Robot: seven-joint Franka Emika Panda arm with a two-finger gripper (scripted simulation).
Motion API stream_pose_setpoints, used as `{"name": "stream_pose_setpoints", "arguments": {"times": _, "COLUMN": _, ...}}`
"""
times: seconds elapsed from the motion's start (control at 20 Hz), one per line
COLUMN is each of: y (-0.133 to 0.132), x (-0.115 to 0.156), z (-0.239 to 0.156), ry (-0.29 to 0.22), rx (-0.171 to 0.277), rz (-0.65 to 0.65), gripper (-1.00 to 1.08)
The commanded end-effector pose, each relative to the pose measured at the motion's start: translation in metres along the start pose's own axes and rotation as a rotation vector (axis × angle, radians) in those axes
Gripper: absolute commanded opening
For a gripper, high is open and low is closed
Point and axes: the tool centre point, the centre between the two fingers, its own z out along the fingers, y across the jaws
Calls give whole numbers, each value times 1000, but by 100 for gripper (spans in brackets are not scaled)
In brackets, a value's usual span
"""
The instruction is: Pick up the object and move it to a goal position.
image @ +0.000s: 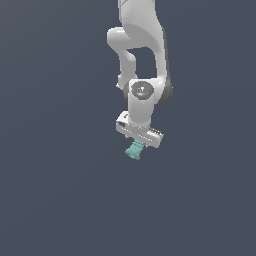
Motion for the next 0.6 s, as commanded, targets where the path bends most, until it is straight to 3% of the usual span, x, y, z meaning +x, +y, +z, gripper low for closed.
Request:
{"name": "stream_pose_setpoints", "arguments": {"times": 0.0, "y": 0, "x": 0, "z": 2, "ry": 1, "rx": 0, "rz": 14, "gripper": 100}}
{"name": "stream_pose_setpoints", "arguments": {"times": 0.55, "y": 1, "x": -1, "z": 23, "ry": 1, "rx": 0, "rz": 14, "gripper": 100}}
